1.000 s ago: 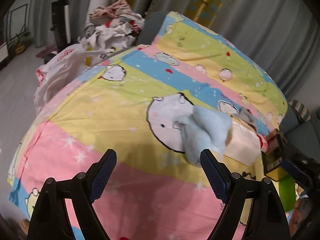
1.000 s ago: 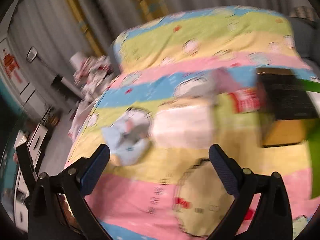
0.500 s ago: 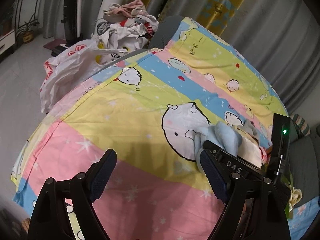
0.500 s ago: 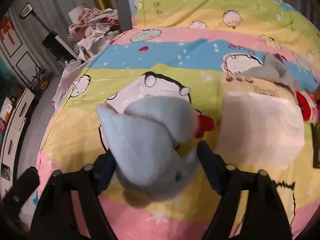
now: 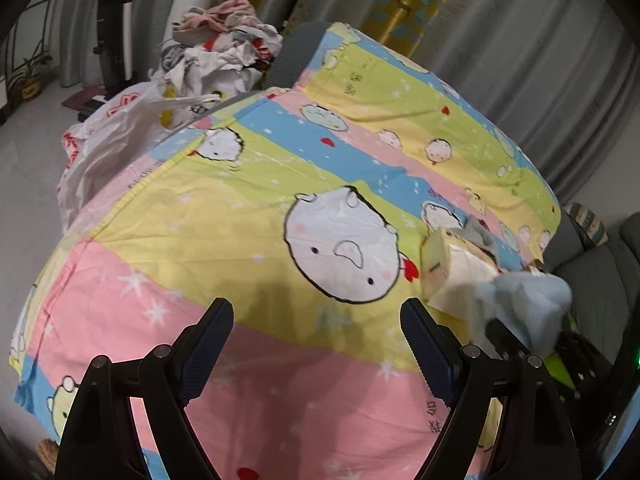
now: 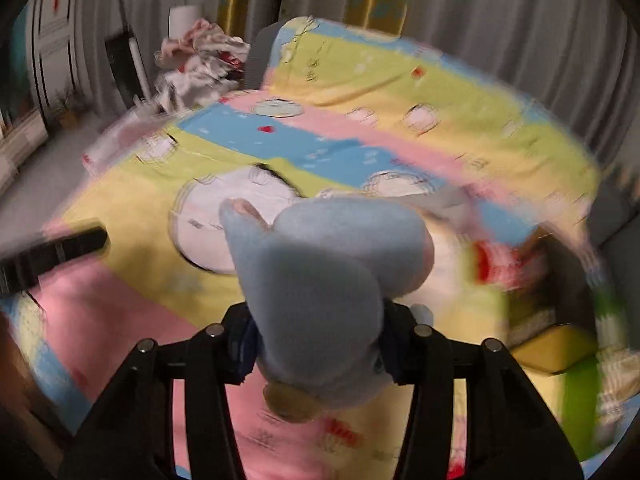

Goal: Organize soft objects

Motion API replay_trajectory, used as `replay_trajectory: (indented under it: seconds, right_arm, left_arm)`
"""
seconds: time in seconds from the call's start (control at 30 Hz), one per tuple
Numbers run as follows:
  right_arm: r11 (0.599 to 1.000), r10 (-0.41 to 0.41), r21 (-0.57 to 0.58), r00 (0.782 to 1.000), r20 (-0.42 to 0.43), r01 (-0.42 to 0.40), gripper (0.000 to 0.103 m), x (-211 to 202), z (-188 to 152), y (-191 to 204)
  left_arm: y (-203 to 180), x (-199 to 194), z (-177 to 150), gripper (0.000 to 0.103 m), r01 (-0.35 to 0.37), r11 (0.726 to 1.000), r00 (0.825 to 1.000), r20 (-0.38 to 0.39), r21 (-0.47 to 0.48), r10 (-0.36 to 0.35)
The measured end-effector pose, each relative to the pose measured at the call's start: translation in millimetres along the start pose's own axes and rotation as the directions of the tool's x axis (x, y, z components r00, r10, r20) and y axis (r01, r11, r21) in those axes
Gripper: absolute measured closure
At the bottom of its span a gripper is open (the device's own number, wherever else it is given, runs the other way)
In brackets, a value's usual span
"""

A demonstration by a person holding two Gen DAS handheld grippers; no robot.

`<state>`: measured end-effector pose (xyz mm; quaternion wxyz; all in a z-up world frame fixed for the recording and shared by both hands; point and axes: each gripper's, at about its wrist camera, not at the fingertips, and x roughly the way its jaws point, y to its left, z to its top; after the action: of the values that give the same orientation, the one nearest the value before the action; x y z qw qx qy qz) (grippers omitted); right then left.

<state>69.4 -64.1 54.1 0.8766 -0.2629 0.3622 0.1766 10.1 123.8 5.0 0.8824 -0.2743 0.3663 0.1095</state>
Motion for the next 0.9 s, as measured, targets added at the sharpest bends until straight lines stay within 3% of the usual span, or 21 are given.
replay_trajectory:
  seconds: [0.1, 0.17, 0.23, 0.3, 0.33, 0.43, 0.47, 0.6, 0.73, 0.83, 0.9]
  right_arm:
    - [0.982, -0.129, -0.138, 0.992, 0.005, 0.128, 0.053, 0.1, -19.7, 5.0]
    - [0.962, -0.162, -0.223, 0.987, -0.007, 0.157, 0.053, 5.2, -32.0, 11.1]
    - [0.953, -0.140, -0.275, 0.990, -0.026, 0.127, 0.051, 10.3, -40.0, 17.1]
    - [0.962, -0.038, -0.274, 0.998, -0.056, 0.021, 0.050, 10.2, -46.5, 19.8]
    - [0.963, -0.017, -0.270, 0.998, -0.061, 0.000, 0.045, 9.3, -48.5, 19.5]
    - [0.965, -0.003, -0.264, 1.000, -0.011, 0.000, 0.018, -3.9, -48.4, 16.4]
    - [0.968, 0.013, -0.250, 1.000, 0.005, -0.011, 0.015, -9.3, -46.7, 12.1]
    - [0.986, 0.113, -0.127, 0.993, 0.035, -0.108, 0.014, -30.3, -35.8, -19.7]
    - [0.978, 0.206, 0.027, 0.977, 0.062, -0.208, 0.012, -42.0, -33.8, -48.2]
    - [0.940, 0.257, 0.219, 0.965, 0.056, -0.263, 0.009, -39.6, -38.8, -73.0]
    - [0.883, 0.301, 0.364, 0.953, 0.045, -0.296, 0.009, -28.3, -44.1, -92.3]
  left_arm:
    - [-9.5, 3.1, -4.2, 0.017, 0.010, 1.000, 1.000, -0.012, 0.026, -0.010]
    - [-16.9, 6.3, -8.0, 0.017, 0.020, 0.999, 1.000, -0.025, 0.047, -0.019]
    - [-22.8, 8.8, -12.0, 0.017, 0.027, 0.998, 0.999, -0.037, 0.064, -0.025]
    - [-26.5, 10.7, -13.9, 0.017, 0.027, 0.997, 0.999, -0.044, 0.077, -0.023]
    - [-28.3, 11.8, -14.6, 0.017, 0.024, 0.996, 0.999, -0.046, 0.086, -0.020]
    - [-30.0, 13.8, -15.6, 0.017, 0.024, 0.996, 0.998, -0.052, 0.090, -0.020]
    - [-29.7, 14.1, -15.9, 0.017, 0.027, 0.996, 0.998, -0.054, 0.087, -0.022]
    - [-29.5, 14.5, -16.6, 0.017, 0.044, 0.996, 0.998, -0.058, 0.077, -0.039]
    - [-35.1, 16.1, -20.2, 0.017, 0.086, 0.993, 0.994, -0.077, 0.080, -0.080]
    - [-43.9, 20.0, -25.4, 0.017, 0.144, 0.985, 0.984, -0.120, 0.091, -0.132]
    - [-53.2, 24.3, -30.9, 0.017, 0.183, 0.977, 0.974, -0.153, 0.112, -0.165]
